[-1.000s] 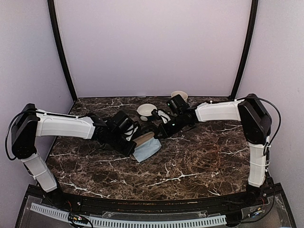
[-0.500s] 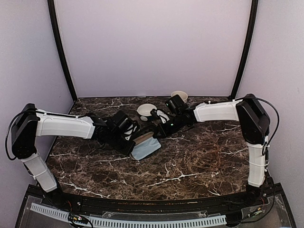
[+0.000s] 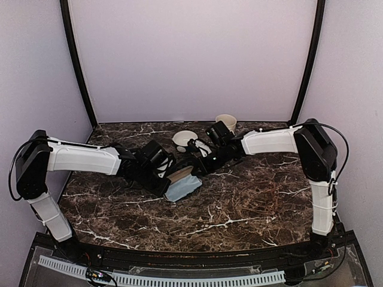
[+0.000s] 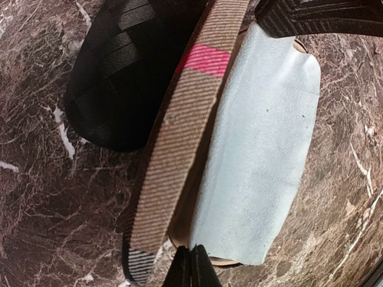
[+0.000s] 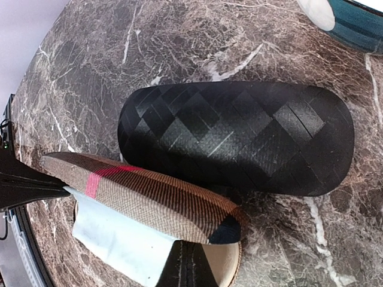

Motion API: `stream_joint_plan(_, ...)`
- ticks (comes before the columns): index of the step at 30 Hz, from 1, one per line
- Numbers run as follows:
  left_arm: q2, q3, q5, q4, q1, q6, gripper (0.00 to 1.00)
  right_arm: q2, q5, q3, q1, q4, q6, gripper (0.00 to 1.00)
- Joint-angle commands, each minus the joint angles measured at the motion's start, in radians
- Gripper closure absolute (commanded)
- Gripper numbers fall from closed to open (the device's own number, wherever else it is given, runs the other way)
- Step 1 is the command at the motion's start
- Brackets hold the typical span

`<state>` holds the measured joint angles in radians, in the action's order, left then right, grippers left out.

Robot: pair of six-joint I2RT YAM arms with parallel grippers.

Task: Organize the sunglasses
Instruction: Place the folded cleaning cloth in the sunglasses case.

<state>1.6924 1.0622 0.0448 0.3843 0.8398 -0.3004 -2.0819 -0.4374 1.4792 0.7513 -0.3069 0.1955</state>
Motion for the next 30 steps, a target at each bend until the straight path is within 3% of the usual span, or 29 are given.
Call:
stream_joint_plan(1,0.011,-0.003,-0.010,0.004,-0.005,-0.001,1.00,-0.021,0.019,0.033,0.010,0.010,-0.005,1.00)
stream_joint_plan(30,0.022,0.019,0.027,0.001,-0.005,0.009,1.00,-0.029,0.046,0.036,0.021,0.010,-0.010,1.00)
